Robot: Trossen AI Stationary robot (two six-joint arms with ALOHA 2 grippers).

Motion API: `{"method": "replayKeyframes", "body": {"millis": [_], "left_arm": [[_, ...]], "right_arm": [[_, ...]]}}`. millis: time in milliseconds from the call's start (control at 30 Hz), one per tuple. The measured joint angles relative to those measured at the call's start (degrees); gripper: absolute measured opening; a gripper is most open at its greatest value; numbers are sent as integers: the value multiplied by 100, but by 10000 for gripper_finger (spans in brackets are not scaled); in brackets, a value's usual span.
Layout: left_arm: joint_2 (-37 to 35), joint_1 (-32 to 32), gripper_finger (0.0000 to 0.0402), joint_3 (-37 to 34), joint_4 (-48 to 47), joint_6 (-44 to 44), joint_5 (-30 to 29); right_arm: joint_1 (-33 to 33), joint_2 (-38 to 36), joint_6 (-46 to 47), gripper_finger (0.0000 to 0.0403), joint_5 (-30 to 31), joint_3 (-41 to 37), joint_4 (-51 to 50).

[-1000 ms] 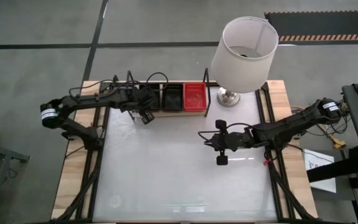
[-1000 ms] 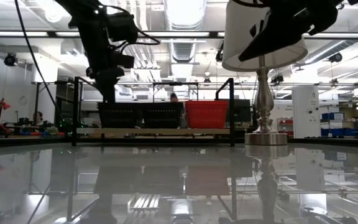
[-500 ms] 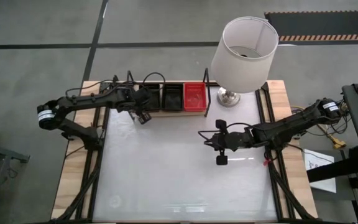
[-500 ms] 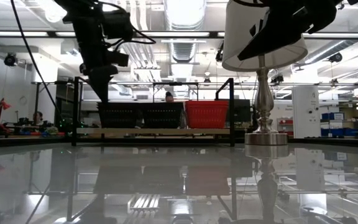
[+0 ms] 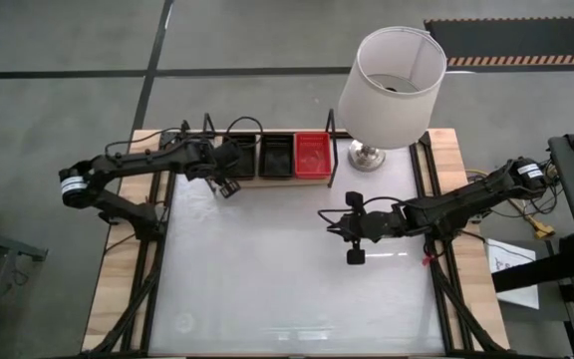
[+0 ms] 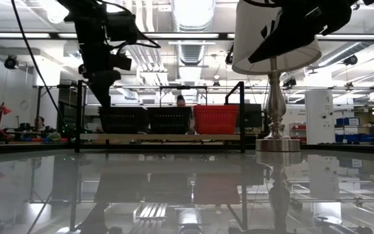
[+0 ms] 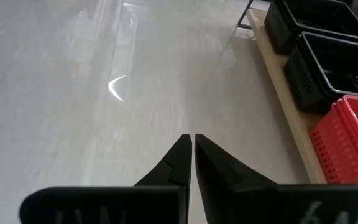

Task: Stack baskets on shelf by color
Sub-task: Stack the black bin on the left black bin on the shelf, then return to Home Position

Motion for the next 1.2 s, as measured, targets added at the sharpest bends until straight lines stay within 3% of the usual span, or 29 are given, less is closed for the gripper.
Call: {"method": "replayKeyframes", "body": {"millis": [167, 333, 500, 633, 933, 1200], "left_arm": [[-110, -155, 0, 99, 54, 21, 238], [-722, -950, 0, -61, 666, 652, 630], [-1726, -2245, 0, -982, 2268, 1662, 1159], [-2643, -2915, 0, -2093, 3727, 1960, 1196], [-4453, -2994, 0, -4134, 6043, 1977, 1159], [-5256, -2994, 0, -5388, 7605, 1837, 1159]], "right_arm": [[0, 0, -341, 13, 5, -144, 173], [-47, -177, -894, 13, -4, -739, 1161], [-336, -766, -1453, 13, -9, -1514, 2156], [-714, -1483, -1693, 13, -9, -2044, 2365], [-1220, -3190, -2189, 13, -46, -3047, 2447], [-1231, -4656, -2411, 13, -221, -3764, 2531]]}}
